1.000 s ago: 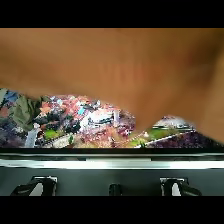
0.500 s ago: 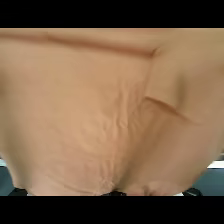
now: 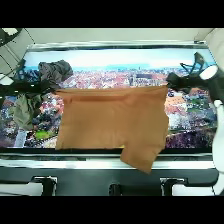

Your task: Fold the shirts.

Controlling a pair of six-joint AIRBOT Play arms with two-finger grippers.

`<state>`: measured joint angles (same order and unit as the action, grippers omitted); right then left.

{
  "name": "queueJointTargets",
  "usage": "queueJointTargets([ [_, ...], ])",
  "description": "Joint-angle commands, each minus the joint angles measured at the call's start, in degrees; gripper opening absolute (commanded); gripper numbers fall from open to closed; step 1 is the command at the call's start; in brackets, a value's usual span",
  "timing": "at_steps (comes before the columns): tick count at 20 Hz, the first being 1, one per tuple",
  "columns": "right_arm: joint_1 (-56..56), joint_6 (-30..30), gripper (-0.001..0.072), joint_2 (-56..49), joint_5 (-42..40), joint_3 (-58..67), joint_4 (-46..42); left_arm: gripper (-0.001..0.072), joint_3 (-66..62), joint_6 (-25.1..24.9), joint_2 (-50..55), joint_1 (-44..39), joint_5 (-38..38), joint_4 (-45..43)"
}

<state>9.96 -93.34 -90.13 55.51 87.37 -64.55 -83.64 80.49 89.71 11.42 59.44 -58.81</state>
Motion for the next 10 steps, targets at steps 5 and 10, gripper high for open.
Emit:
queueJointTargets([
  [5, 0.26, -1.4, 0.0038, -7.41, -18.47, -0.44, 11.04, 0.0028, -12.72, -0.66, 14.99, -0.44, -4.52, 6.8],
  [10, 3.82, 3.52, 0.0039, -2.69, 15.45, -0.7, 1.97, 0.0029, -15.54, -5.51, 15.58, 2.93, 20.92, 3.56],
])
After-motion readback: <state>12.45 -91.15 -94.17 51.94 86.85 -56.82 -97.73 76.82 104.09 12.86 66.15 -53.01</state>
